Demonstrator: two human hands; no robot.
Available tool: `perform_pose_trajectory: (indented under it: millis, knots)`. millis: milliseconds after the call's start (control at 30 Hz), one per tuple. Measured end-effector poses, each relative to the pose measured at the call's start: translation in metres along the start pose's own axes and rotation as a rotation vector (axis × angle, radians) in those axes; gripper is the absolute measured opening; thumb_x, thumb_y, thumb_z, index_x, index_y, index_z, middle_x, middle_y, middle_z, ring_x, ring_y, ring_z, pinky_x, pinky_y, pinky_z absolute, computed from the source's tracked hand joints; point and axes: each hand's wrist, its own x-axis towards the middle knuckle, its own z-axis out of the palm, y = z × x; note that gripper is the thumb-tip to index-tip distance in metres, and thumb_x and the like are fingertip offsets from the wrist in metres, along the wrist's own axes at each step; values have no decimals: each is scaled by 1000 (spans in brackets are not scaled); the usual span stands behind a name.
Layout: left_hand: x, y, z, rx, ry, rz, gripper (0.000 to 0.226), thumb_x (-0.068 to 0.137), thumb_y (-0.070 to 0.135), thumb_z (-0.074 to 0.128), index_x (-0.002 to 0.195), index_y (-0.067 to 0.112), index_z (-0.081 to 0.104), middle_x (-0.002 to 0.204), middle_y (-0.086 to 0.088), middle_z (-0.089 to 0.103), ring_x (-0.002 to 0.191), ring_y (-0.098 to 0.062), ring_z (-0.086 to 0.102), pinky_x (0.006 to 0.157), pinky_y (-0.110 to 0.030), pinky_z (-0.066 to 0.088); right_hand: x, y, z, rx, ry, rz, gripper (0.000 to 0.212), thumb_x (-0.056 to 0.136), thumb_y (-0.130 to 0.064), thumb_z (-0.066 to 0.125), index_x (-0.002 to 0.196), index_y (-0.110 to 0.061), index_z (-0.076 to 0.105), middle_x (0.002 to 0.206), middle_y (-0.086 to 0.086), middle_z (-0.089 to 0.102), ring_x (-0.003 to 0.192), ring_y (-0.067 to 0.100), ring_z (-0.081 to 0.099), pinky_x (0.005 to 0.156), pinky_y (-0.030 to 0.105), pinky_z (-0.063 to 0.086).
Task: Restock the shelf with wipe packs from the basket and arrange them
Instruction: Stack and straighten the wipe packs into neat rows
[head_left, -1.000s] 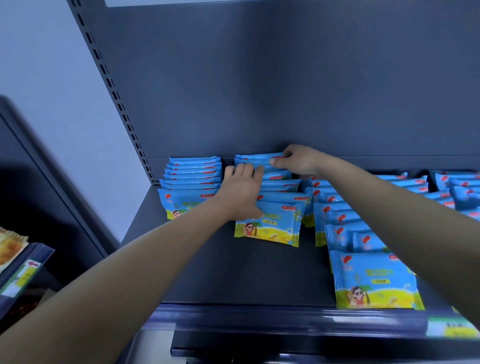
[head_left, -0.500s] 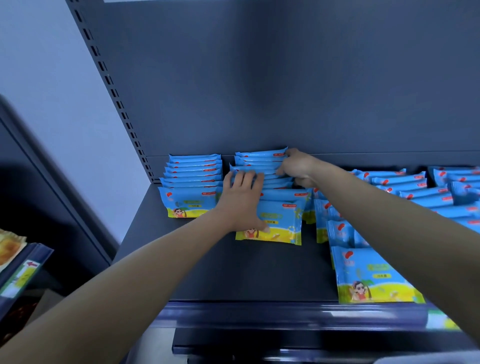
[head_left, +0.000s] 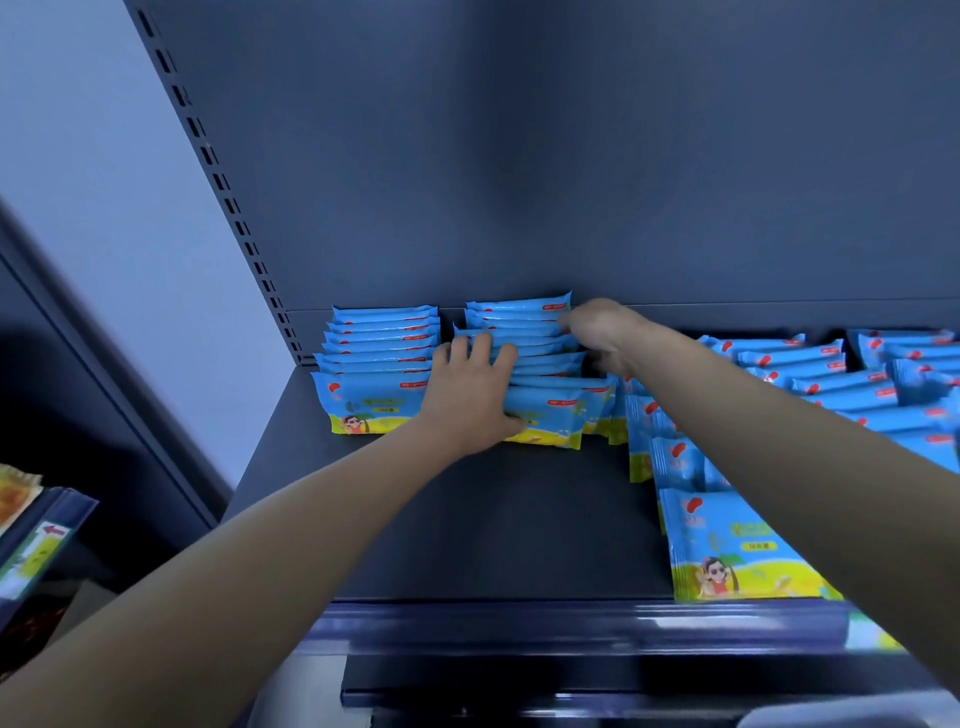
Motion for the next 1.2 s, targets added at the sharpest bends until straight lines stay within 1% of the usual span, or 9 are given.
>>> perform_pose_trajectory:
  millis: [233,367,467,600,733,800,900,1033,1200]
  knots:
    - [-4,0,1,-24,35,-29,75,70,59,58,129,16,36,127,-8,41,118,-29,38,105,-44,25,-3,9,-9,53,-15,-35,43,97,-35,43,133,-11,46,135,6,51,122,24,49,99,36,43]
    - [-7,1,3,18,64,-28,73,72,59,55,126,14,39,126,-10,43,118,-31,39,105,-45,24,-2,20,-10,33,16,-67,45,94,-44,47,122,-10,54,124,4,57,112,22,54,100,38,46]
    - [-8,6,5,3,45,-53,79,72,62,55,131,13,34,131,-10,38,122,-32,36,107,-46,24,-4,26,1,184,44,-89,31,94,-43,46,105,-16,58,119,5,61,105,23,57,98,41,45]
    - [-5,10,3,-64,-39,-48,94,72,63,58,142,15,18,145,-11,23,132,-37,24,113,-49,17,-10,19,15,410,64,-81,35,94,-38,44,118,-16,57,117,13,63,109,32,60,96,50,48]
    - [-5,6,0,-20,-103,-132,102,66,72,57,144,23,13,150,-14,14,135,-43,13,113,-54,4,-5,17,13,541,60,-69,28,94,-30,49,114,-13,57,114,14,64,103,31,62,87,45,53]
    - [-4,5,0,-7,-137,-152,106,63,73,59,144,24,12,150,-17,12,133,-45,16,112,-53,8,-2,19,13,554,31,-58,30,92,-28,53,117,-11,58,114,14,64,102,31,63,82,43,55]
    - [-2,9,-1,-12,-137,-140,105,65,67,63,144,19,13,148,-17,16,128,-43,24,111,-51,15,1,16,16,587,13,-33,35,90,-24,57,122,-10,55,117,14,63,106,31,62,93,48,51]
    - [1,7,-2,-94,-165,-104,105,67,60,67,145,17,11,150,-16,9,131,-41,18,112,-50,12,8,10,16,611,25,-13,37,87,-23,59,121,-11,52,118,14,62,106,32,61,93,51,50]
    - [2,1,-2,-28,-183,-115,116,61,70,65,146,20,4,153,-18,0,135,-43,11,113,-50,8,21,5,17,410,50,42,40,88,-35,61,118,-9,57,116,8,62,102,24,60,85,34,50]
